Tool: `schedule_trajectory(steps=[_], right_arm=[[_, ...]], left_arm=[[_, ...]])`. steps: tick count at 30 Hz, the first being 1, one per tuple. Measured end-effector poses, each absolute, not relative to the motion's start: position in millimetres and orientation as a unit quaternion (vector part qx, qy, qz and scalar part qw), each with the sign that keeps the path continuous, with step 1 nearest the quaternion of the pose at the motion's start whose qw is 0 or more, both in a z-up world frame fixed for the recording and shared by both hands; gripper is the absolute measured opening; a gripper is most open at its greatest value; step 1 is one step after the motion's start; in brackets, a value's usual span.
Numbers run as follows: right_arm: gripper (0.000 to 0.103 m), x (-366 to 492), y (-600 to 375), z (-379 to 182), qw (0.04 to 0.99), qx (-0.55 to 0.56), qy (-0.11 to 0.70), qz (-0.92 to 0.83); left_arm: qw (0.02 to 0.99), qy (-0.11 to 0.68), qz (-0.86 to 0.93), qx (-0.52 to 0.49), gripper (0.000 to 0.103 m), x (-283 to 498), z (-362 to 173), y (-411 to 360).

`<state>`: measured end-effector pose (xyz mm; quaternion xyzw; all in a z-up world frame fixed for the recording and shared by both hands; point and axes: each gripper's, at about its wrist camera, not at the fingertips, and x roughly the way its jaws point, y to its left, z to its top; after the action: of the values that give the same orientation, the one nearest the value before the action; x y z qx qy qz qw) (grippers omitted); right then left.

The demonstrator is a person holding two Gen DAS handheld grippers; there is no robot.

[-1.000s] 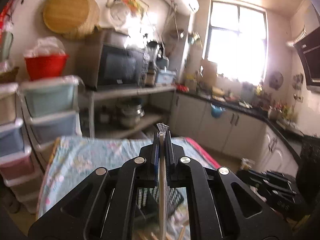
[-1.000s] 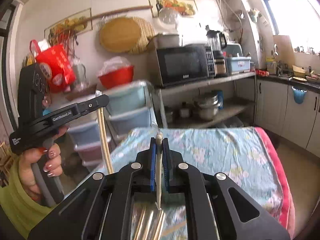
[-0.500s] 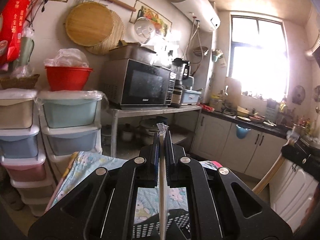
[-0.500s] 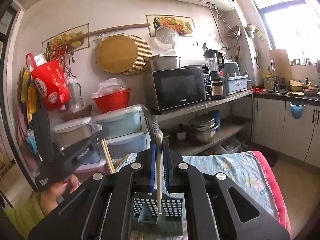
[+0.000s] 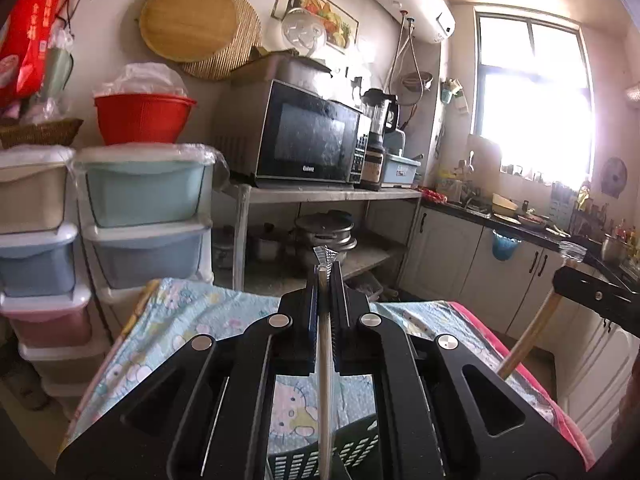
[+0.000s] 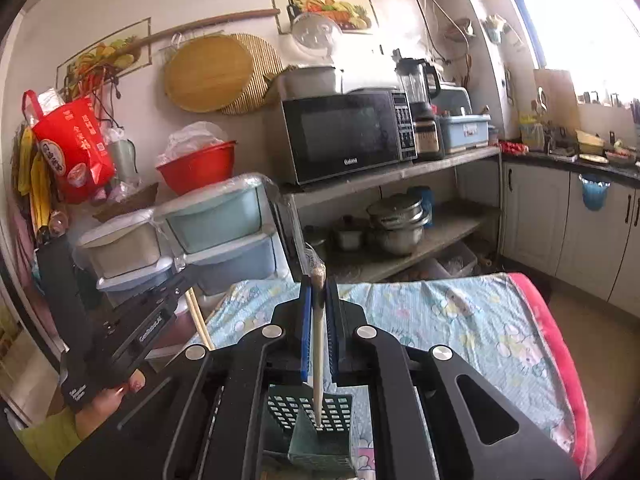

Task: Organize utensils
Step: 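Lift the chopstick with the right gripper over the green caddy, then lower the chopstick into the caddy and open the right gripper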

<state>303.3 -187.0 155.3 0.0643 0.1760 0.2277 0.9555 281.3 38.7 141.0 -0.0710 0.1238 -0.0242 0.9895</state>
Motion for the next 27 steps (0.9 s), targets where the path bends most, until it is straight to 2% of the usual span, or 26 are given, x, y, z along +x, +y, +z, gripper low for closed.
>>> schedule_trajectory(steps=[12, 14, 16, 18, 20, 23, 26, 27], right_arm=[[0.009, 315.0, -176.7, 122.4, 0.952, 0.049, 0.208, 0.217], [0.015, 315.6, -177.7, 119.9, 0.951, 0.051, 0.213, 0.218], [0.041, 314.8, -179.5, 117.9, 0.951, 0.053, 0.216, 0.216], [0.043, 312.1, -182.2, 116.2, 0.951, 0.057, 0.215, 0.215], [0.044, 309.8, -184.6, 114.3, 0.95, 0.059, 0.219, 0.215], [0.051, 306.7, -188.5, 112.1, 0.949, 0.062, 0.223, 0.215], [0.056, 301.6, -191.7, 111.1, 0.951, 0.056, 0.222, 0.209], [0.057, 299.4, -192.7, 110.7, 0.952, 0.053, 0.221, 0.206]], left_arm=[[0.985, 0.15, -0.036, -0.082, 0.003, 283.2, 101.0, 36.6], [0.984, 0.153, -0.04, -0.078, 0.003, 279.5, 98.8, 34.1], [0.984, 0.16, -0.042, -0.072, 0.003, 277.1, 98.0, 31.0], [0.982, 0.169, -0.045, -0.07, 0.004, 274.5, 95.9, 28.8], [0.98, 0.179, -0.045, -0.07, 0.01, 272.2, 93.7, 27.7], [0.977, 0.192, -0.044, -0.079, 0.027, 265.4, 90.8, 30.0], [0.975, 0.198, -0.045, -0.086, 0.035, 260.0, 88.7, 32.8], [0.975, 0.2, -0.045, -0.089, 0.041, 257.3, 88.3, 34.2]])
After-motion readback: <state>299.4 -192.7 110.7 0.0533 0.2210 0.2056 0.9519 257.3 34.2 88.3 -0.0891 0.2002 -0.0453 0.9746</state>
